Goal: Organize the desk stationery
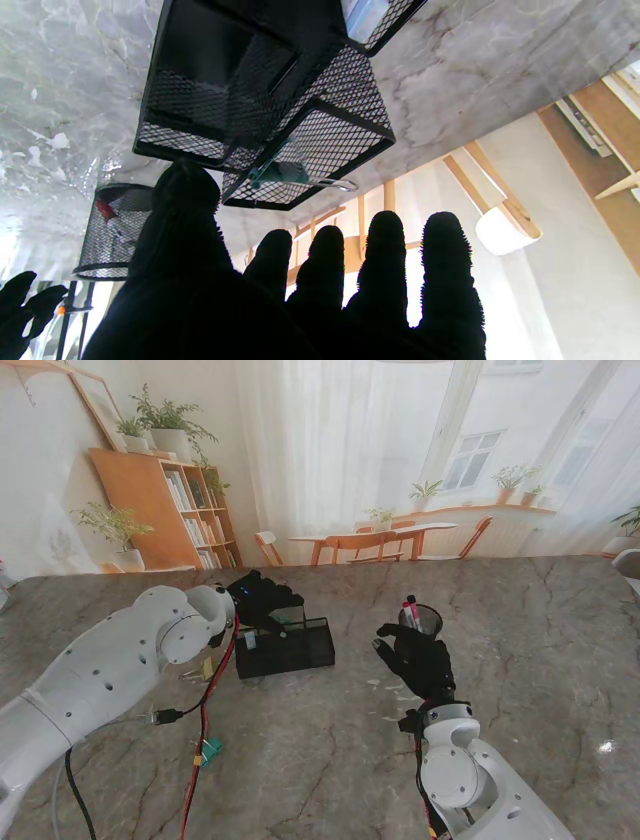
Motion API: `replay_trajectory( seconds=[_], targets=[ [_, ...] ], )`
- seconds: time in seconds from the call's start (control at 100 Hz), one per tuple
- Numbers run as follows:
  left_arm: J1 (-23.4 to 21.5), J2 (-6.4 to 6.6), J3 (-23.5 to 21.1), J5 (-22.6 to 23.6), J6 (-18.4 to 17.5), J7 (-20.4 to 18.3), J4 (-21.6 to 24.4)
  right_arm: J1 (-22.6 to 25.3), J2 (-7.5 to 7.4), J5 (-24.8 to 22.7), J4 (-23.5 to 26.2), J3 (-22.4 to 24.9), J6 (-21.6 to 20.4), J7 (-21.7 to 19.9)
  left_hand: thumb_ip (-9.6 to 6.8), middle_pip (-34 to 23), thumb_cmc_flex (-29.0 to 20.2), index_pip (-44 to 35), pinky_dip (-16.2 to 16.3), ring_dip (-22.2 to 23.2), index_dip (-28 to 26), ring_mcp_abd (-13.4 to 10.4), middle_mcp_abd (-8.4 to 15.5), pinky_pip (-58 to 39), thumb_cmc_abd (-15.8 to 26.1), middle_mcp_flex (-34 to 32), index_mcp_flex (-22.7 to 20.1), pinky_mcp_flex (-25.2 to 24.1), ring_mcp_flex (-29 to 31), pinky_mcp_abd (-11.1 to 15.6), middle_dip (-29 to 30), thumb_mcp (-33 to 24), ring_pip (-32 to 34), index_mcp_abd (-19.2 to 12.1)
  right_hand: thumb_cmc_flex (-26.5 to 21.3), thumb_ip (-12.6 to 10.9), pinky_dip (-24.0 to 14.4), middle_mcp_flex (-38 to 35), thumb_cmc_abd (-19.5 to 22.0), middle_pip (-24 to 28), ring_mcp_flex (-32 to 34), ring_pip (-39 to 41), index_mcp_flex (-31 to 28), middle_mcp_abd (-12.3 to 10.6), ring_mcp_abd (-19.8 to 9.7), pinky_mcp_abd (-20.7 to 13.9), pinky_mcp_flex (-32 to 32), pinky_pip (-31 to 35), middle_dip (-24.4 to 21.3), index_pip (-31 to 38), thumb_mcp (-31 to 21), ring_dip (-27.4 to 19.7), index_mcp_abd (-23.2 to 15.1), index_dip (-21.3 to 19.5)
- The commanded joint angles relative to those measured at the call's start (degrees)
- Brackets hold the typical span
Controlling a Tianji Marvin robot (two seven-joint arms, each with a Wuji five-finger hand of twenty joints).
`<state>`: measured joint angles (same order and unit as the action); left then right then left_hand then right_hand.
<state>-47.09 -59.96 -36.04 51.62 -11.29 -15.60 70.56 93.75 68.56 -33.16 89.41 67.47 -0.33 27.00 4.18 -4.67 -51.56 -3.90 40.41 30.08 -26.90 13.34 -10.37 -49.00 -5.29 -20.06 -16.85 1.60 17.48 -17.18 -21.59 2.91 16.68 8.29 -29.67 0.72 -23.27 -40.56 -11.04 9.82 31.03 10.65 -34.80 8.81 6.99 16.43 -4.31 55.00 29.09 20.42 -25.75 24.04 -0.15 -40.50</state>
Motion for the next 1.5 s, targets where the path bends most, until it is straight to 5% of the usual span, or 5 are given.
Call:
replay_trajectory(
  seconds=[0.0, 0.35, 1.07, 1.33, 1.49],
  targets=[
    [0.49, -0.12, 0.2, 0.29, -0.37, 0.68, -1.01, 0.2, 0.18, 0.12, 0.19, 0.11, 0.11, -0.54, -1.3, -0.41, -2.15, -0.43, -0.83, 0.44, 0.54, -0.05, -0.07, -1.01, 0.62, 0.05, 0.59, -0.18, 0.8, -0.88, 0.02, -0.81, 1.01, 0.85, 0.24, 0.27, -0.86, -0.31, 1.68, 0.76, 0.95, -0.32, -0.66, -0.06, 0.07, 0.34, 0.19, 0.73, 0.82, 0.05, 1.79, 0.65, 0.04, -1.05],
    [1.28, -0.62, 1.01, 3.42, -0.13, 6.34, -2.79, 0.26, 0.13, 0.0, 0.25, 0.21, 0.11, -0.65, -1.52, -4.18, -9.37, -3.62, -0.57, 4.44, -1.29, -2.24, 0.71, -7.08, 1.72, -4.42, -5.26, 3.93, 5.3, 3.11, -3.39, -0.78, 8.09, 2.41, 0.24, 0.26, -0.86, -0.23, 1.71, 0.74, 0.95, -0.33, -0.68, -0.06, 0.15, 0.3, 0.25, 0.69, 0.81, 0.06, 1.77, 0.66, 0.06, -1.05],
    [3.11, -1.49, 3.74, 2.67, -0.89, 11.28, -6.92, 0.35, 0.08, -0.22, 0.27, 0.4, 0.43, -0.72, -1.06, -13.3, -17.62, -6.83, -0.81, 7.87, -3.75, -4.64, 2.39, -12.0, 3.67, -7.68, -8.63, 7.99, 9.53, 6.85, -7.74, -0.46, 15.17, 1.99, 0.25, 0.25, -0.93, -0.31, 1.78, 0.78, 0.93, -0.31, -0.77, -0.01, 0.15, 0.29, 0.17, 0.72, 0.84, 0.12, 1.79, 0.69, 0.05, -1.07],
    [-4.82, -0.22, -6.31, 6.43, -2.37, 10.62, 1.13, 0.25, 0.09, -0.15, 0.07, 0.38, 0.43, -0.73, -1.16, -12.96, -12.82, -7.24, -1.31, 7.06, -3.99, -4.3, 2.09, -11.32, 4.33, -7.89, -8.72, 7.31, 8.96, 6.02, -7.09, -0.09, 13.94, 1.7, 0.2, 0.25, -0.94, -0.22, 1.78, 0.75, 0.9, -0.32, -0.82, -0.01, 0.2, 0.22, 0.24, 0.69, 0.84, 0.14, 1.8, 0.69, 0.17, -1.08],
    [-14.63, 0.62, -16.11, 9.04, -3.12, 8.48, 10.58, 0.2, 0.15, -0.01, -0.07, 0.35, 0.13, -0.55, -1.3, -8.04, -3.9, -4.66, -3.87, 1.92, -3.4, -2.74, 1.6, -4.11, 5.18, -5.33, -5.26, 3.61, 5.8, -1.02, -4.18, -0.35, 5.76, 1.1, 0.2, 0.25, -0.94, -0.25, 1.78, 0.74, 0.95, -0.3, -0.79, 0.02, 0.1, 0.29, 0.22, 0.69, 0.83, 0.12, 1.82, 0.69, 0.27, -1.06]
  ],
)
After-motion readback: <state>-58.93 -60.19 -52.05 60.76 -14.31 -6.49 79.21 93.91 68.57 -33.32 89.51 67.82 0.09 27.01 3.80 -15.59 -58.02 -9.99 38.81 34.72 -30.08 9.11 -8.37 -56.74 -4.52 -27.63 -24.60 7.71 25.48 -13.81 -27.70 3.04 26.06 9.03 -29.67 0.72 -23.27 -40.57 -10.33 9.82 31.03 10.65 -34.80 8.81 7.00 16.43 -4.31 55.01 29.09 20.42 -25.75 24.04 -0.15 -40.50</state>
